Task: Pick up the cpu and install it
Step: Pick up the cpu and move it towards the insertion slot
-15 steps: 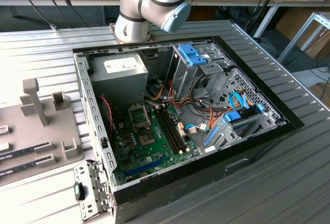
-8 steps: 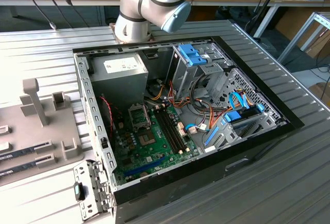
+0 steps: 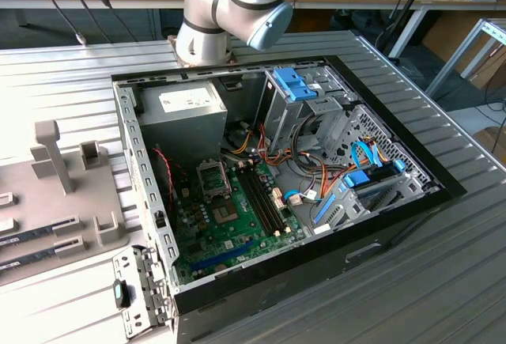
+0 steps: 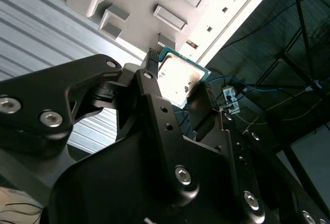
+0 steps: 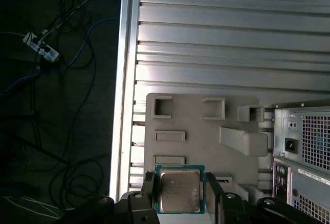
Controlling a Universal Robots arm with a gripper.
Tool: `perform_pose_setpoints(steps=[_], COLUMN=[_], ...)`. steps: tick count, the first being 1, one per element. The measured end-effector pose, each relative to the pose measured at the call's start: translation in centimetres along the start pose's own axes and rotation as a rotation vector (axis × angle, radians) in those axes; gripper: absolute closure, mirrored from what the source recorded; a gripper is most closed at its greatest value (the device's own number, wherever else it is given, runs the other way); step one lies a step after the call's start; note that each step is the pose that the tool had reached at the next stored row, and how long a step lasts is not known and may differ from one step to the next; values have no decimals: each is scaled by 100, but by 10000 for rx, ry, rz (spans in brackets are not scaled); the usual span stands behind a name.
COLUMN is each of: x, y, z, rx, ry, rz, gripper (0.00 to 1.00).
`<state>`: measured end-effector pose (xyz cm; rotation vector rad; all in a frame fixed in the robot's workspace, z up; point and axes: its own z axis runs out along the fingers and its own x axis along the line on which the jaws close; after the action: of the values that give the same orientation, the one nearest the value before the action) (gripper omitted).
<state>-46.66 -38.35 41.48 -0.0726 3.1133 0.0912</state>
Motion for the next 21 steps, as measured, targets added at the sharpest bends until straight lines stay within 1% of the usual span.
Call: perform_pose_setpoints(steps=[5, 10, 17, 21], x=[-15, -60, -147, -184], y=[-1, -3, -7, -9], z=[0, 1, 3, 4], rx=[0, 0, 0, 0], ry=[0, 0, 1, 0], rz=[-1, 0, 0, 0], gripper=[53, 53, 53, 53])
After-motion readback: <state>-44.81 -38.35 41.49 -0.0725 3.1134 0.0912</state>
